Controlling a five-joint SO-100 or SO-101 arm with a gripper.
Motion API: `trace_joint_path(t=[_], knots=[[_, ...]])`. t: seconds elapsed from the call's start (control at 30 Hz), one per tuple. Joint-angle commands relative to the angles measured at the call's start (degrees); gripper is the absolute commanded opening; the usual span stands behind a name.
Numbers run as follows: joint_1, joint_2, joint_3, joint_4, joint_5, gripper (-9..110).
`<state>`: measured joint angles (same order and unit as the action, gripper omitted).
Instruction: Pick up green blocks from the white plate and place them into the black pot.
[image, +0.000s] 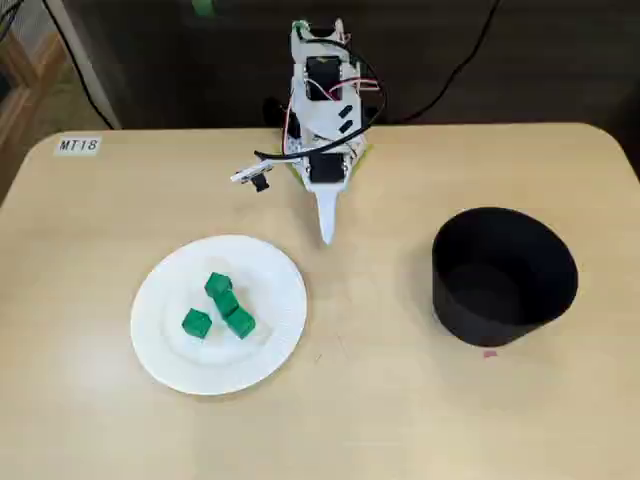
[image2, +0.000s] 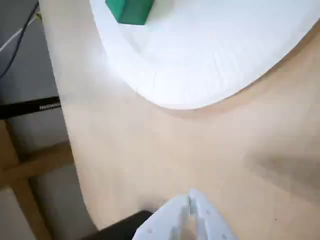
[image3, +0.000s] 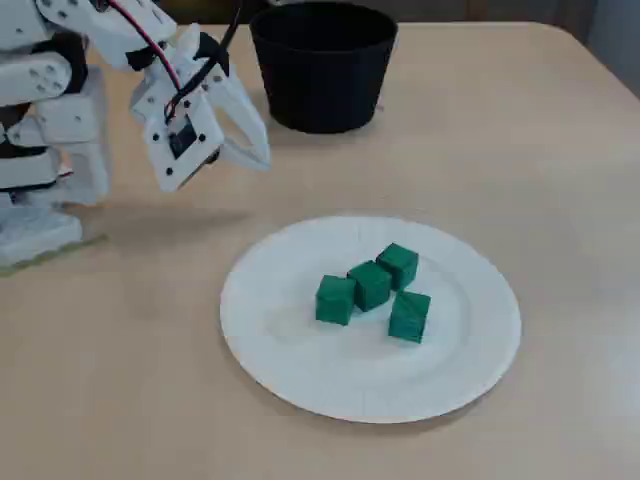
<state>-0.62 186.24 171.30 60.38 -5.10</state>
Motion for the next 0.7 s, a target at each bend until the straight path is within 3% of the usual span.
trace_joint_path(t=[0.0, 0.67], knots=[[6.06, -28.48, -37.27, 0.26, -2.02, -2], [7.29, -27.77, -37.0, 4.13, -3.34, -2]])
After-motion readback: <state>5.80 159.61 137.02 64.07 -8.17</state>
